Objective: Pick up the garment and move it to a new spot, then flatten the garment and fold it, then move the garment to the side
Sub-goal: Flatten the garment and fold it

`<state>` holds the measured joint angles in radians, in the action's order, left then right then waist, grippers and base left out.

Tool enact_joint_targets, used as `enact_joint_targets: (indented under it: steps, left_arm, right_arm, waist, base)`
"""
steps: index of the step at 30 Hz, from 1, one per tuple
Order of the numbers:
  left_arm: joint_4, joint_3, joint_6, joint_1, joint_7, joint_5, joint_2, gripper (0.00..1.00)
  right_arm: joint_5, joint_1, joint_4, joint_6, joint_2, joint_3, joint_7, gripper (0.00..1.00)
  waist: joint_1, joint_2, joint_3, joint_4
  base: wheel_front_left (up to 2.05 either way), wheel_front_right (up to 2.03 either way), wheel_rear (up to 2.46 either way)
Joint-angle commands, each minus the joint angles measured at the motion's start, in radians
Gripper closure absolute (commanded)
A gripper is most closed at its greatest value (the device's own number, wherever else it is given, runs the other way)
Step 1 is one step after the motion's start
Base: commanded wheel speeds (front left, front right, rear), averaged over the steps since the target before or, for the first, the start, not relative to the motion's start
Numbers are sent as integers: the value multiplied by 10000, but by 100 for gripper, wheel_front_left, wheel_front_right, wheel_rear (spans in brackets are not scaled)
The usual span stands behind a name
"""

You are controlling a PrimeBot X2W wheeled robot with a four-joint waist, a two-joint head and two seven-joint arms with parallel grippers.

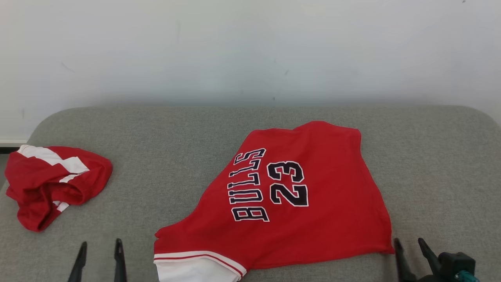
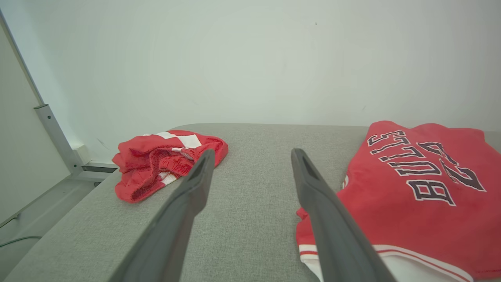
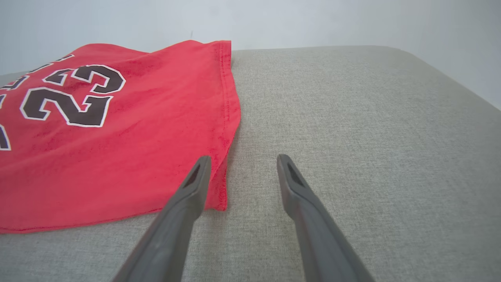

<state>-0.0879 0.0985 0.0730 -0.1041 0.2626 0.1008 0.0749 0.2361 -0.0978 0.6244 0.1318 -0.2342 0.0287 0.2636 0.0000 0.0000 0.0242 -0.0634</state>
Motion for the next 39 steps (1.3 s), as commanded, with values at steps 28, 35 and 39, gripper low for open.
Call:
enact_joint_targets:
  steps: [28,35,39]
  left_arm:
    - [-293,-380,168,55,32,-5,174,0]
    - [-328,-432,166,98,32,39,163,0]
    - [-322,-444,157,79,32,61,156,0]
  right_arm:
    - [304,-654,1302,-24,73,-600,3,0]
    - [130,-862,1581,-24,144,-836,-84,0]
    - [-44,-1208,2129,-24,140,-772,-223,92]
  waist:
    - [0,0,3,-45]
    - [0,0,17,-130]
    - [0,0,2,-157]
  base:
    - [0,0,0]
    - [0,0,0]
    - [0,0,0]
